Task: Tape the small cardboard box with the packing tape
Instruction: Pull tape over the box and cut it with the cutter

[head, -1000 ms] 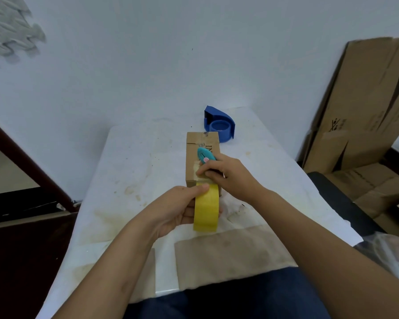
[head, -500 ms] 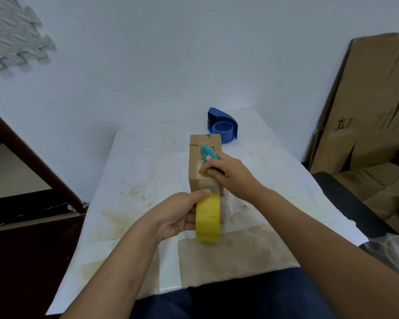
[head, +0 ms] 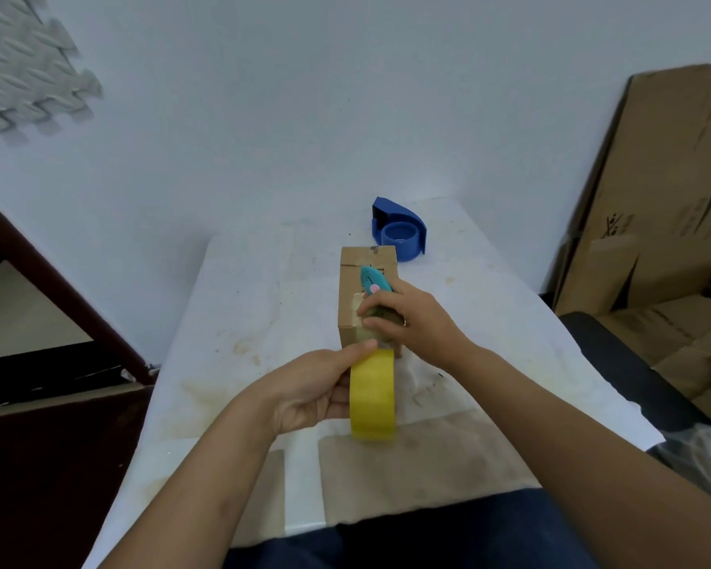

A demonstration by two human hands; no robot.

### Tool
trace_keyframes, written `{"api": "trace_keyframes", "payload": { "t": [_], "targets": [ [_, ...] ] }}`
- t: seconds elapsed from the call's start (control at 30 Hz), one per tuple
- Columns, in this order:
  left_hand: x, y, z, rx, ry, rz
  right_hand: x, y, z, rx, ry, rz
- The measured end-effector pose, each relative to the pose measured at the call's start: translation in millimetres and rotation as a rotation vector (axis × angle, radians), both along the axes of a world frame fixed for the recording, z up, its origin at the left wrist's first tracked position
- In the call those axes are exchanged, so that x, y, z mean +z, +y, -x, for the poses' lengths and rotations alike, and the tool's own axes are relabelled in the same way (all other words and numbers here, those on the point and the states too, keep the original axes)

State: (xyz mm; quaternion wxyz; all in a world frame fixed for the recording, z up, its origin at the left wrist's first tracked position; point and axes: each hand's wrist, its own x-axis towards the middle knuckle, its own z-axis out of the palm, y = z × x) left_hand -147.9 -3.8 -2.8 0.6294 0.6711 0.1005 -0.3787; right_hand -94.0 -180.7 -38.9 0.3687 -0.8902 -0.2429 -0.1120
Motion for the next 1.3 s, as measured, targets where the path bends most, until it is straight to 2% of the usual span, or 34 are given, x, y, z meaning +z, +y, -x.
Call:
{"api": "trace_keyframes", "payload": {
  "t": [0.27,0.63,0.83,1.0,1.3],
  "targets": [
    [-5,8,1,-0.029,0.005,0.004,-10,2,-2,-0.006,-0.142,0.121],
    [-1,18,2,-0.079,-0.077,0.024,-12,3,-4,-0.035,-0.199,0.304],
    [1,21,-2,-0.155,-0.122,0.039,-20,4,-6,-0.05,-0.223,0.306],
    [0,22,-3,-0.103,-0.096,0.104,-22,5,-8,-0.071,-0.27,0.305],
    [5,18,-1,-0.062,-0.051,0.091,-23,7,-8,-0.095,-0.322,0.284]
  ]
}}
